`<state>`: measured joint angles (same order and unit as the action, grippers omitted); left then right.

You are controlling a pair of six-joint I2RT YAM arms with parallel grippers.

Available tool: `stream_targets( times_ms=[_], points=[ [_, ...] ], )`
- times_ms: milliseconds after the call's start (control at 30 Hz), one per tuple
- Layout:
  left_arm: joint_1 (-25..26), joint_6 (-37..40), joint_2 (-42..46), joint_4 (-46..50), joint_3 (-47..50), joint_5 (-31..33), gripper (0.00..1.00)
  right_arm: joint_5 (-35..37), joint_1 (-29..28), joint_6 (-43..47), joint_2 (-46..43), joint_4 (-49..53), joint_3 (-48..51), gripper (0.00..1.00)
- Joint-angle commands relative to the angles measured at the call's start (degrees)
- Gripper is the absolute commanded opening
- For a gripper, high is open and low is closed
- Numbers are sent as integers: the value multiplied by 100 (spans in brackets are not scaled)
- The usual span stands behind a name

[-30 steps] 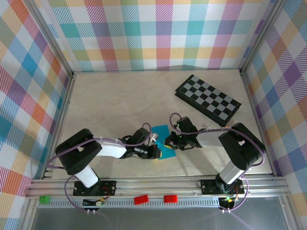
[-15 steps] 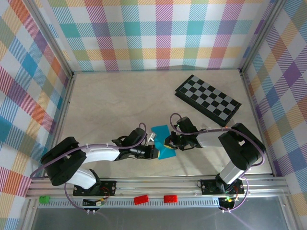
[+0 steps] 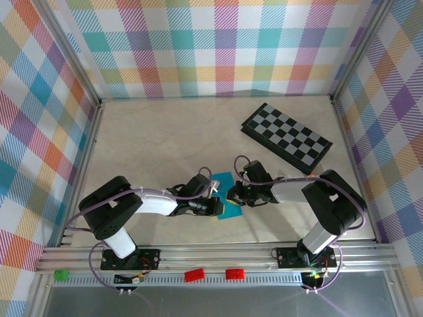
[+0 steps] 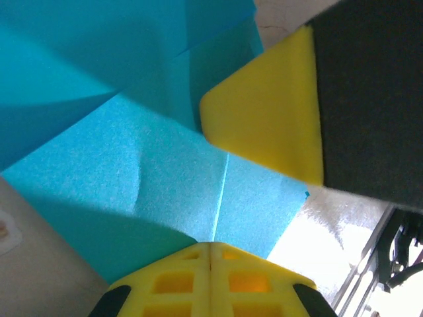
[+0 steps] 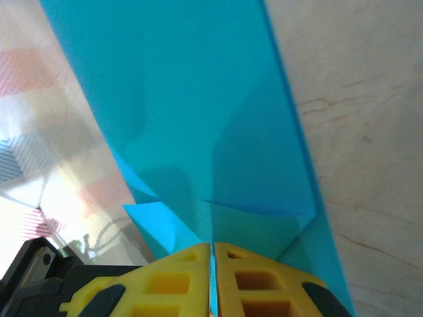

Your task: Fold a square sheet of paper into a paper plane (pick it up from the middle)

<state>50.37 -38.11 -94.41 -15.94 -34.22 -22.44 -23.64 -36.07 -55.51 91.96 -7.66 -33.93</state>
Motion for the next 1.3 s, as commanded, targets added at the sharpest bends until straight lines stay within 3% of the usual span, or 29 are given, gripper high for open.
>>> stream_targets(
  times_ms=[0,167,367,433,967,1267],
  points=[
    [-7,98,-23,641,376,247,0,249,23,241,-376,471,-94,10],
    [-9,155,-37,750,325,310,0,27,-238,101,-224,116,56,0],
    [-6,157,-247,783,140,275,0,151,-521,-61,146,-122,139,0],
    [-10,193,-253,876,102,266,0,358,-506,31,224,244,69,0],
    [-9,568,-203,1372,57,267,0,126,1012,583,-49,532,15,0],
    [-18,948,-232,1773,-135,172,0,-129,1002,519,-884,563,72,3]
  ],
)
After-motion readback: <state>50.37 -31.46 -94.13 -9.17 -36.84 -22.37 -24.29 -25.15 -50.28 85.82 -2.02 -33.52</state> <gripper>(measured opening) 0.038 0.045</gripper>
